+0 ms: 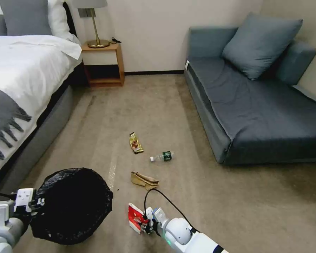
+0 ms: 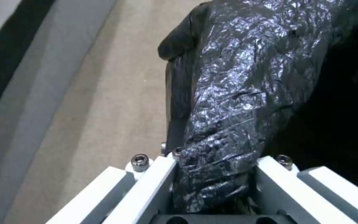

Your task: Pick up the trash bin, then pick up the garbage on the floor and place it into the trash bin.

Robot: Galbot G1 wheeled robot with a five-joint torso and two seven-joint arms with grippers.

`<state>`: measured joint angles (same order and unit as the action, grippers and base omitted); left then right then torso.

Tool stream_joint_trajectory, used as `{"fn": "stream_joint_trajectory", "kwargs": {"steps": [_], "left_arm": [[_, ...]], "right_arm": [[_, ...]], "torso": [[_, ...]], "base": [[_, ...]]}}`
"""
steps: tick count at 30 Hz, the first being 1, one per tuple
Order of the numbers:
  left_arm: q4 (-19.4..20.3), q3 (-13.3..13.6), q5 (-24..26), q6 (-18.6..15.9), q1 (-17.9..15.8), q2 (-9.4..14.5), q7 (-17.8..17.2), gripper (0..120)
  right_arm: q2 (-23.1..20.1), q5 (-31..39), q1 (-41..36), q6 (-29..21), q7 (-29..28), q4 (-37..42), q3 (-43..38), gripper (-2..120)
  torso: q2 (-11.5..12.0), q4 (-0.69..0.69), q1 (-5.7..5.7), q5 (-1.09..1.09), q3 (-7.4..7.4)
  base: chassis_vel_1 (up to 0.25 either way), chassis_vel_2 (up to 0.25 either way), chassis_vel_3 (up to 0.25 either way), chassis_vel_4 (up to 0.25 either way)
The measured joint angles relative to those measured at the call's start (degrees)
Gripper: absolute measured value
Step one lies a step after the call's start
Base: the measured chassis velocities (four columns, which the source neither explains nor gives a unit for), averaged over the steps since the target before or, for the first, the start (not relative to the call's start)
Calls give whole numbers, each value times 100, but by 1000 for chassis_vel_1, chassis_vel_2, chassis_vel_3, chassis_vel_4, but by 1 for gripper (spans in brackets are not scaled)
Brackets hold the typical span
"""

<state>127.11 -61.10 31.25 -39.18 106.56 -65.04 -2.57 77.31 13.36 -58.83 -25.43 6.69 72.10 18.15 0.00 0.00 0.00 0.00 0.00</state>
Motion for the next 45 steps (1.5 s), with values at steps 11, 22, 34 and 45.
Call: {"fn": "stream_joint_trajectory", "kwargs": {"steps": [11,22,34,45], "left_arm": [[17,-2,-56,-43,-4,-134,-12,3],[-77,-2,-76,-49,-45,-254,-21,3],[136,114,-159,-54,43,-365,-33,3],[327,175,-166,-67,106,-419,-34,3]], "right_arm": [[-210,386,-306,95,-132,729,-466,1],[-947,1586,-958,434,-447,3306,-1352,1],[-815,1192,-165,1309,-400,4047,387,1],[359,330,325,1404,-766,2775,1204,1]], "torso": [[0,0,0,-1,0],[0,-1,0,0,0],[0,1,0,0,0],[0,1,0,1,0]], "base": [[0,0,0,0],[0,0,0,0],[0,0,0,0],[0,0,0,0]]}}
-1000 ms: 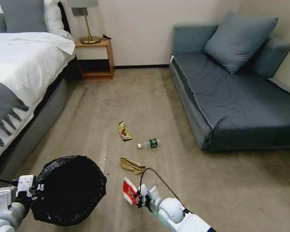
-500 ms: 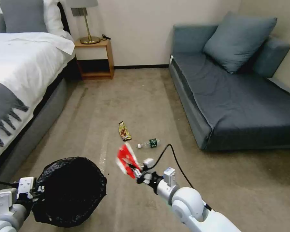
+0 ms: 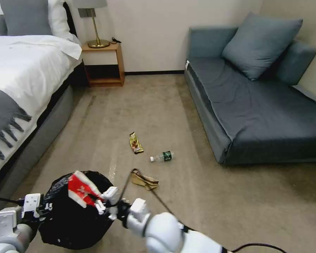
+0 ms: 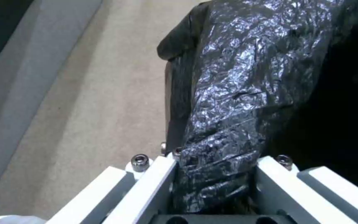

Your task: Pick up the trash bin, then pick up the garbage on the floor and place it into the trash bin.

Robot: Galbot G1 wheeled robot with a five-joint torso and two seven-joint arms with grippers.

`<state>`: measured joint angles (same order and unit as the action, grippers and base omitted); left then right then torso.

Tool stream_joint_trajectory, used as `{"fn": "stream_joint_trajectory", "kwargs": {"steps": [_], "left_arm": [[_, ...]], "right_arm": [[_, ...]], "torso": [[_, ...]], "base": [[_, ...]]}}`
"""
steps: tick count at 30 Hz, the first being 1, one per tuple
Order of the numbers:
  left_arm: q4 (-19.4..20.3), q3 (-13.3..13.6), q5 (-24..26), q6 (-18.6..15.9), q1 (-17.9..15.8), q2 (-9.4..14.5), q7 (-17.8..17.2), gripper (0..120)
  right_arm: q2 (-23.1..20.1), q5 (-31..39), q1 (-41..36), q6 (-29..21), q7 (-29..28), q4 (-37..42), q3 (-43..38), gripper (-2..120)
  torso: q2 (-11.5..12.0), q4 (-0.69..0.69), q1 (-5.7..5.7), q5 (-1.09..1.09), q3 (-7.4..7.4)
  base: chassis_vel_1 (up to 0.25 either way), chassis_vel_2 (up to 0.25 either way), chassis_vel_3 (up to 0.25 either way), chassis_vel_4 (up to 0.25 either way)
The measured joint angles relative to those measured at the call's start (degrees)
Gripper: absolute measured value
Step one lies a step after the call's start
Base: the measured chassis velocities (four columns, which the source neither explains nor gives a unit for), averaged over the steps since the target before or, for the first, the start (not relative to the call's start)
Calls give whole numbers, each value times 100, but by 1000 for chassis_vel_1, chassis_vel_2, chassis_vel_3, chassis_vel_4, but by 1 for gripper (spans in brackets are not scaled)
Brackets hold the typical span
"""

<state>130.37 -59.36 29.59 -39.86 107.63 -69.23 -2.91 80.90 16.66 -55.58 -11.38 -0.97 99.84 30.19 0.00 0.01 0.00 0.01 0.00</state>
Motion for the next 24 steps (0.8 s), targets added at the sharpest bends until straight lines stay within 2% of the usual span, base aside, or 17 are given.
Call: {"fn": "stream_joint_trajectory", "kwargs": {"steps": [3,4,5,8,10,14,16,18,19,21,24], "left_arm": [[7,12,0,-1,-7,-2,0,3],[6,41,-1,-1,-26,-3,0,3],[6,41,-1,-1,-26,-3,0,3],[6,89,-1,-1,-47,-2,0,3],[6,94,-1,-2,-51,1,0,3],[4,112,0,-11,-88,25,0,3],[-2,113,0,-11,-91,30,0,3],[-38,113,5,-12,-104,41,0,3],[-38,113,5,-12,-104,41,0,3],[-54,107,21,-13,-116,41,1,3],[-68,97,34,-13,-119,42,1,3]], "right_arm": [[90,-79,-17,8,-50,-106,-33,5],[109,-130,-49,16,-95,-170,-77,13],[109,-130,-49,16,-95,-170,-77,13],[66,-154,-100,18,-115,-168,-131,26],[60,-156,-106,18,-115,-160,-135,29],[41,-169,-146,17,-115,-89,-169,48],[34,-169,-150,16,-114,-75,-175,51],[-29,-169,-180,11,-104,-11,-209,62],[-29,-169,-180,11,-104,-11,-209,62],[-96,-201,-243,12,-98,83,-291,73],[-144,-253,-300,28,-98,138,-371,79]], "torso": [[0,0,0,-1,0],[0,-1,0,0,0],[0,-1,0,0,0],[0,1,0,0,0],[0,2,0,0,0],[0,2,0,1,0],[0,2,0,0,0],[0,1,0,1,0],[0,1,0,1,0],[0,-1,0,0,0],[0,-2,0,-1,0]], "base": [[0,0,0,0],[0,0,0,0],[0,0,0,0],[0,0,0,0],[0,0,0,0],[0,0,0,0],[0,0,0,0],[0,0,0,0],[0,0,0,0],[0,0,0,0],[0,0,0,0]]}}
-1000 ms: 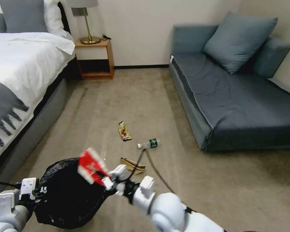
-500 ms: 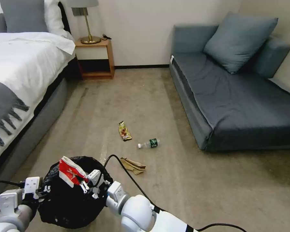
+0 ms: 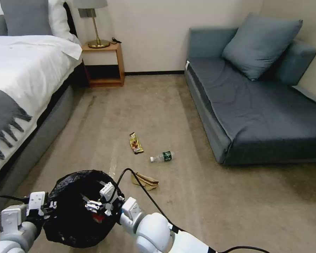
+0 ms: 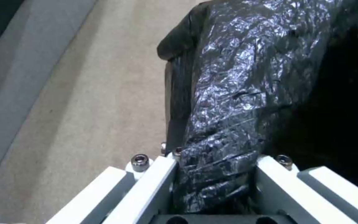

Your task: Pick up the trash bin, then pick up the garbage on the floor and place it into the trash bin.

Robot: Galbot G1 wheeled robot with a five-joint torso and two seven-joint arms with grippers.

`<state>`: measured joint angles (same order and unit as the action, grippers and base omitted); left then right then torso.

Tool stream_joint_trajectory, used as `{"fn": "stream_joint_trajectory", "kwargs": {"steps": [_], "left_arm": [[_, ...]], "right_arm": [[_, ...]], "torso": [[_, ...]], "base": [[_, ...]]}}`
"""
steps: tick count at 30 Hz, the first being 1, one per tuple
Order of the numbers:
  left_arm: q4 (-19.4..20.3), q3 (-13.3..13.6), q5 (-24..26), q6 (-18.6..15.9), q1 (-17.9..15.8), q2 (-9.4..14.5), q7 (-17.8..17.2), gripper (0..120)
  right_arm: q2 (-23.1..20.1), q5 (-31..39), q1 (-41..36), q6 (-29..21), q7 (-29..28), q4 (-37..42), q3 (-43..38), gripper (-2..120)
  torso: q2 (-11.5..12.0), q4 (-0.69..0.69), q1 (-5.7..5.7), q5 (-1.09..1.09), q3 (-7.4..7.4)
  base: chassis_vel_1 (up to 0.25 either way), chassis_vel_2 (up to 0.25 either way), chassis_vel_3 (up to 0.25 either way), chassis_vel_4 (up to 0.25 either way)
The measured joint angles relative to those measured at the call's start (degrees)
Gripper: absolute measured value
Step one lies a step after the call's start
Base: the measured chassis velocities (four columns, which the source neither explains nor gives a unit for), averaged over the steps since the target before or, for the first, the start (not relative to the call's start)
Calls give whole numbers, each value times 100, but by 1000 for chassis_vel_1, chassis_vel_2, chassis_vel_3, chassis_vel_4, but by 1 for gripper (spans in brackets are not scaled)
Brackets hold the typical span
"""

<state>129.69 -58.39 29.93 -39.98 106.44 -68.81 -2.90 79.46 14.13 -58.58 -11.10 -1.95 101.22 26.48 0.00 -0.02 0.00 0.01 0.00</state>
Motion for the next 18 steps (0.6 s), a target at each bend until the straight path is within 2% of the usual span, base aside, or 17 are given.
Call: {"fn": "stream_joint_trajectory", "kwargs": {"steps": [1,2,4,5,6,8,10,13,14,16,18], "left_arm": [[-59,-30,29,0,-16,15,1,3],[-91,-55,54,0,-30,23,1,3],[-100,-65,61,0,-36,26,1,3],[-132,-100,101,-2,-60,32,1,3],[-139,-119,124,-4,-69,33,1,3],[-143,-126,133,-5,-72,33,2,3],[-182,-151,159,-7,-78,31,1,3],[-219,-154,163,-7,-87,30,1,3],[-252,-161,164,-7,-112,9,1,3],[-258,-162,165,-7,-120,0,1,3],[-277,-183,168,-7,-130,-61,1,3]], "right_arm": [[-128,-314,-172,53,-1,126,-249,87],[-230,-599,-284,151,0,182,-485,93],[-268,-687,-325,198,-2,195,-577,93],[-418,-959,-548,463,6,244,-957,99],[-504,-1002,-723,680,20,276,-1244,99],[-549,-1000,-810,796,38,292,-1385,99],[-752,-931,-1163,1282,135,317,-1918,100],[-858,-977,-1316,1553,163,280,-2160,100],[-938,-1178,-1449,1871,174,142,-2373,100],[-945,-1248,-1473,1962,174,83,-2431,100],[-954,-1438,-1571,2388,183,-273,-2655,100]], "torso": [[0,-4,0,-3,0],[0,-1,0,-4,0],[0,-1,0,-4,0],[0,-1,0,-3,0],[0,-1,0,-3,0],[0,-1,0,-3,0],[0,0,0,-4,0],[0,0,0,-3,0],[0,0,0,-3,0],[0,1,0,-3,0],[0,1,0,-2,0]], "base": [[0,0,0,0],[0,0,0,0],[0,0,0,0],[0,0,0,0],[0,0,0,0],[0,0,0,0],[0,0,0,0],[0,0,0,0],[0,0,0,0],[0,0,0,0],[0,0,0,0]]}}
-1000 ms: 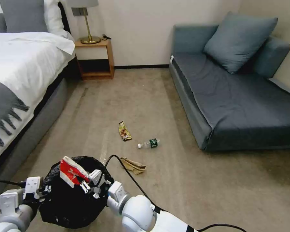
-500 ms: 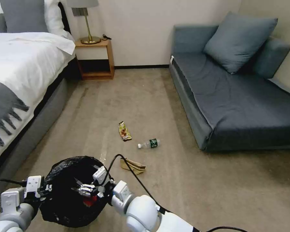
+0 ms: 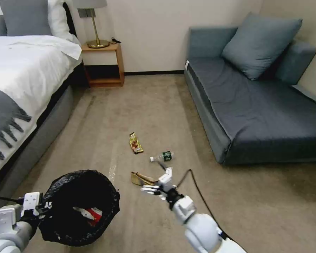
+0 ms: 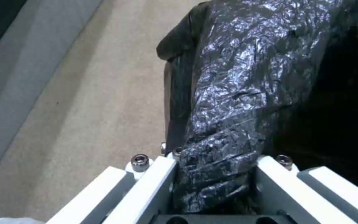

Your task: Pick up the trash bin, then pick up the garbage on the floor and place it into the trash bin.

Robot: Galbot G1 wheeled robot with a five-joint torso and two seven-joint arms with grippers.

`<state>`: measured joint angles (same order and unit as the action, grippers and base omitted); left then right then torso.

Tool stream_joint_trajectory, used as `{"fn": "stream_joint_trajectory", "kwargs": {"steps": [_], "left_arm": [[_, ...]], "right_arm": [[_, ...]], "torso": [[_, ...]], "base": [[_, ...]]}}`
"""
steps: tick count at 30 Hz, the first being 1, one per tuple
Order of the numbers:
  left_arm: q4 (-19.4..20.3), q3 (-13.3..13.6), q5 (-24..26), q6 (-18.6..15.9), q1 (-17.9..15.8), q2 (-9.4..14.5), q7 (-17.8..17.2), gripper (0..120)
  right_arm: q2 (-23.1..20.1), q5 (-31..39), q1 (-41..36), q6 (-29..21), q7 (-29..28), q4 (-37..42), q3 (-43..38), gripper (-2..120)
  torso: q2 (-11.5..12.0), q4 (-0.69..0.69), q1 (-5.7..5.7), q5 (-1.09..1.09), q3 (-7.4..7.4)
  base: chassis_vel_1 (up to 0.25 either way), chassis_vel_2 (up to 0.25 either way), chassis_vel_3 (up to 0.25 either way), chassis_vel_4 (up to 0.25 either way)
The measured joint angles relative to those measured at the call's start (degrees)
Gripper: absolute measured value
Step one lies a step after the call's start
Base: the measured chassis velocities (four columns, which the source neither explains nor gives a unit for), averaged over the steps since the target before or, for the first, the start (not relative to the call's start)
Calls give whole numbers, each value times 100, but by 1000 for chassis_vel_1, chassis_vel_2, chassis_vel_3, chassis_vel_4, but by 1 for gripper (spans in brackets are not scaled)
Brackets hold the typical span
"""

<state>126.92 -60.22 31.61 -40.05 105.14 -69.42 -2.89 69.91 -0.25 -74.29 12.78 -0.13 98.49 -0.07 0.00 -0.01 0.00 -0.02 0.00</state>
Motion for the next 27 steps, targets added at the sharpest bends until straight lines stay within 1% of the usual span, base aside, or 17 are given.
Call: {"fn": "stream_joint_trajectory", "kwargs": {"steps": [2,4,10,14,20,21,22,23,24,26,27], "left_arm": [[-7,-16,2,1,11,-8,1,3],[-40,-94,7,7,39,-12,2,3],[-104,-240,88,14,41,37,5,3],[-142,-267,95,15,41,65,12,3],[-189,-308,99,18,36,100,20,3],[-194,-326,108,18,36,108,24,3],[-194,-326,108,18,36,108,24,3],[-202,-361,123,19,35,126,27,3],[-202,-382,132,19,37,134,29,3],[-202,-382,132,19,37,134,29,3],[-202,-446,150,19,53,144,30,3]], "right_arm": [[0,-4,-19,67,14,-66,-20,100],[-2,-11,-64,160,74,-190,-12,100],[30,32,-78,66,129,-271,103,100],[27,102,-66,-30,139,-271,206,100],[-15,231,-7,-222,155,-280,409,100],[-41,307,13,-337,186,-276,459,100],[-41,307,13,-337,186,-276,459,100],[-131,507,70,-705,322,-239,567,100],[-203,622,134,-932,400,-226,635,100],[-203,622,134,-932,400,-226,635,100],[-359,947,380,-1531,603,-285,833,100]], "torso": [[0,0,0,0,0],[0,1,0,0,0],[0,2,0,1,1],[0,1,1,1,1],[0,1,0,4,0],[0,2,0,2,0],[0,2,0,2,0],[0,-1,0,2,-1],[0,-1,0,4,0],[0,-1,0,4,0],[0,0,0,0,-2]], "base": [[0,0,0,0],[0,0,0,0],[-20,26,31,-23],[-141,106,149,-142],[-211,220,216,-234],[-230,236,242,-244],[-230,236,242,-244],[-242,215,240,-238],[-232,215,207,-221],[-232,215,207,-221],[-132,133,152,-178]]}}
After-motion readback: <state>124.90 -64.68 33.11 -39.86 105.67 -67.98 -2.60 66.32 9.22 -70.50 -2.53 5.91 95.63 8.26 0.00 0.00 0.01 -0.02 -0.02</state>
